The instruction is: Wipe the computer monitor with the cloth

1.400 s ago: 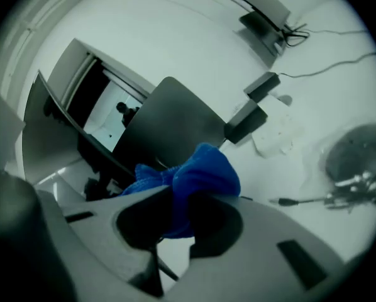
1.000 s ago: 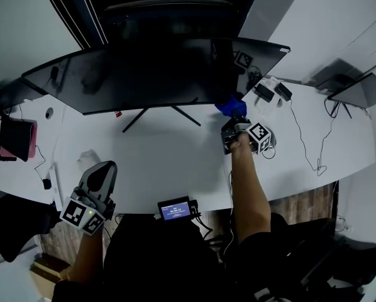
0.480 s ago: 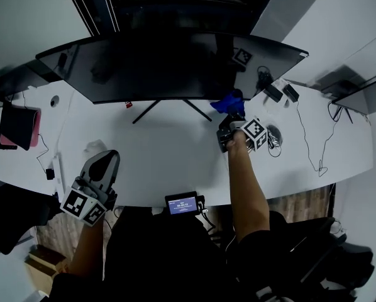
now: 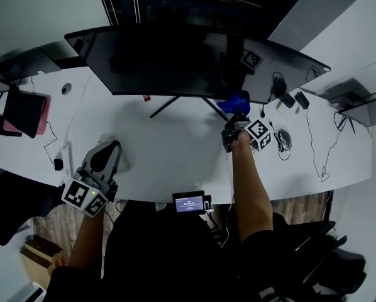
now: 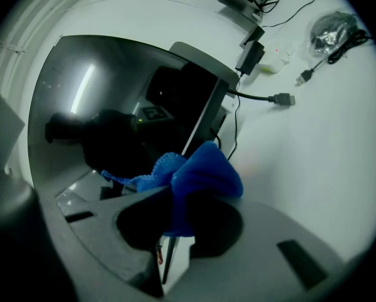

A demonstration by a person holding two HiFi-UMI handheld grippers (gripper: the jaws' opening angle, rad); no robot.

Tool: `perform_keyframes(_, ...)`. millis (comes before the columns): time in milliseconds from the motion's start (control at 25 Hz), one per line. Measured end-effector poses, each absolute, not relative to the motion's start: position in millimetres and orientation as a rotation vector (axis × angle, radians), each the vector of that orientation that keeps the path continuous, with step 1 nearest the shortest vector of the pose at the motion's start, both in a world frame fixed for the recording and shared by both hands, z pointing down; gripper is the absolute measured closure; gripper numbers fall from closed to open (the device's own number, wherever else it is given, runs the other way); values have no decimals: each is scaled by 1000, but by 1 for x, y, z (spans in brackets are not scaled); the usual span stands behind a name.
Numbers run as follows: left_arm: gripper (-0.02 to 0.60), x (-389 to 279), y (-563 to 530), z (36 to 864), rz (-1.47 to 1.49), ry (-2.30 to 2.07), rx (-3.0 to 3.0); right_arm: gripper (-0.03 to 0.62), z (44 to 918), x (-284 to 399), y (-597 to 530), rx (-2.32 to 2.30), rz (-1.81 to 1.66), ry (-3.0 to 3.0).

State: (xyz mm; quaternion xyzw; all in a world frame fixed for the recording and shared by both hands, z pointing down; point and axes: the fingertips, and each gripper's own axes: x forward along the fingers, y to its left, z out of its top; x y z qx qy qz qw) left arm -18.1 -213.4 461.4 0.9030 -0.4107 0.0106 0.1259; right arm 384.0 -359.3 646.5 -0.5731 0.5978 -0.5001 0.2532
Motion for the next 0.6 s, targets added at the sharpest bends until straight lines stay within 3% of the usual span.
perform_keyframes(600, 586, -104, -225, 467, -29, -1221, 2594, 531, 644, 311, -366, -1610, -1361, 1660)
